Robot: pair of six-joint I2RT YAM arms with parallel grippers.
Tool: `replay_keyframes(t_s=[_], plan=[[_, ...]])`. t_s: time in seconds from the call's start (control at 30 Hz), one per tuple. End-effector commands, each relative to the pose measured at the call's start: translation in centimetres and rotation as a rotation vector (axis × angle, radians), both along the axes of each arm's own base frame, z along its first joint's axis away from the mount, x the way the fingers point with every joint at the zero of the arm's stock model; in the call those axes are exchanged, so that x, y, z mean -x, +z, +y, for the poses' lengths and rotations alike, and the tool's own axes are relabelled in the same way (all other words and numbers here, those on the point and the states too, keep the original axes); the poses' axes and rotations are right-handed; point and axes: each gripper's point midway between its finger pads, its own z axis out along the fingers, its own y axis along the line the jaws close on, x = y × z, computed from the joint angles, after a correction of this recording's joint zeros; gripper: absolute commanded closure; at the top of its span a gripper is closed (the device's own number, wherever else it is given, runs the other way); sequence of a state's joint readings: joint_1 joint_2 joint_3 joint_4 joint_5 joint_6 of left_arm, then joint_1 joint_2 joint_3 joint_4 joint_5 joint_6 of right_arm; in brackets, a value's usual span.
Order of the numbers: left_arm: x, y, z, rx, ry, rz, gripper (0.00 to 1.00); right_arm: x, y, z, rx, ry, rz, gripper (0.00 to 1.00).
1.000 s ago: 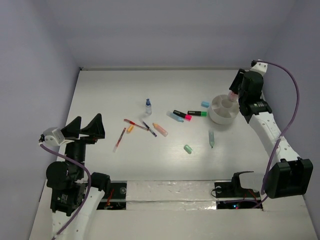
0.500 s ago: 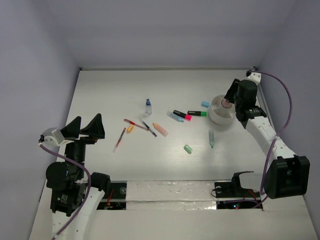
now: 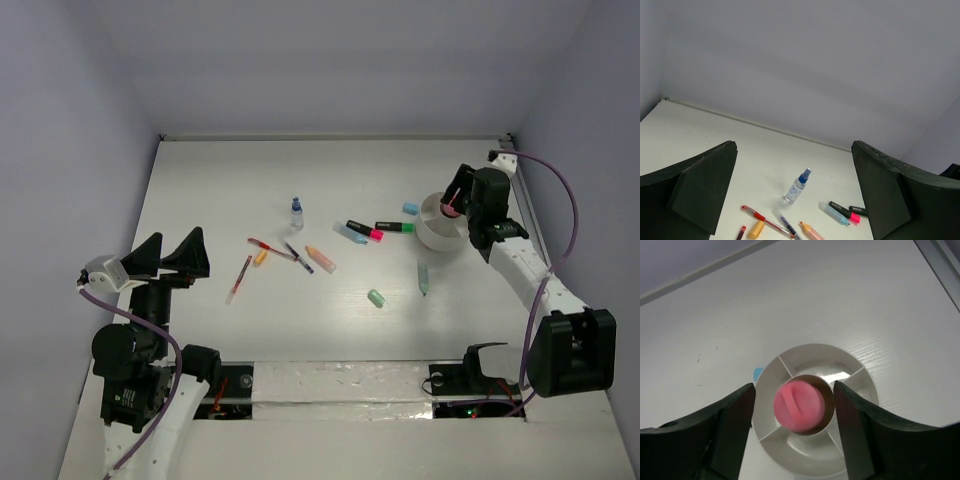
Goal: Sort the stationery into containers
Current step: Place the stationery in the storage box.
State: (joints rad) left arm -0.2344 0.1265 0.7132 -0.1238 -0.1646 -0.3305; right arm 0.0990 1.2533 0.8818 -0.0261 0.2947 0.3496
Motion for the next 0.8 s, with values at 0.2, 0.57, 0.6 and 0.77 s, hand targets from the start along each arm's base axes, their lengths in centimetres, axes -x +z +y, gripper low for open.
replay_keyframes(t_s=[0.2,0.57,0.6,0.77], plan=[[0.6,1.5,-0.1,0.004,-0.011,-0.062,0.01,-0.7,7.1,1.8,-0.039,0.080,-0.170,0.19],[0.3,1.3,-0.3,-0.001,-0.017,-0.053,0.01,1.4,5.7,22.1,-0.002,0.664,-0.104,0.08],[0.2,1.3,-0.2,-0.002,-0.015,-0.051,0.01,1.7,5.2,23.9,0.014,0.720,-0.097,0.06],[0.1,1.1,-0.4,-0.007,-0.020,-0.046,0.01,3.4,0.8,33.2,0.087,0.965,-0.038,0.00]])
